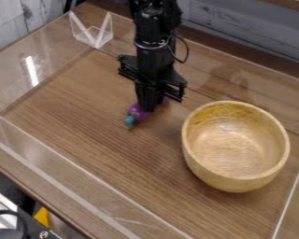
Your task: Put the purple eggplant in the brown bowl
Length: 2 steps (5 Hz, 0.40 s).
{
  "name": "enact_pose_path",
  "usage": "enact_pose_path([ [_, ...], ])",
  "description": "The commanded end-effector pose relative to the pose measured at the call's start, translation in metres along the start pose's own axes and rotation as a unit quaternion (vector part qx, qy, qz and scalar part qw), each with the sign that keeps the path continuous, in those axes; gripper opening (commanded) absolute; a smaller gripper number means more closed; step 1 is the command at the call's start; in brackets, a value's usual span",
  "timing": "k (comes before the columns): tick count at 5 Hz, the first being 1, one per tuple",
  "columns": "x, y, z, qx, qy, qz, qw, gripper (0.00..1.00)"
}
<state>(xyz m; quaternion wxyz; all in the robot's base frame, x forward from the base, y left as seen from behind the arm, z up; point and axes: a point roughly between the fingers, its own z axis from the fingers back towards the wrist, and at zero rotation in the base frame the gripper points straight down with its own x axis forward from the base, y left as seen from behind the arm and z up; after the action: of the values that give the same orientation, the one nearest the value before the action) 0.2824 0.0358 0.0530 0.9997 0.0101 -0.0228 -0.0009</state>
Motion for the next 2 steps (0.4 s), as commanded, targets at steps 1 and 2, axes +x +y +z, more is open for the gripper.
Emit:
enact_pose_path([
  [1,0.003,-0.009,0.027,-0.005,-0.021,-0.001,0.9998,0.0],
  [2,0.003,-0.023,0.045,-0.013,-0.025,-0.005,0.9996,0.0],
])
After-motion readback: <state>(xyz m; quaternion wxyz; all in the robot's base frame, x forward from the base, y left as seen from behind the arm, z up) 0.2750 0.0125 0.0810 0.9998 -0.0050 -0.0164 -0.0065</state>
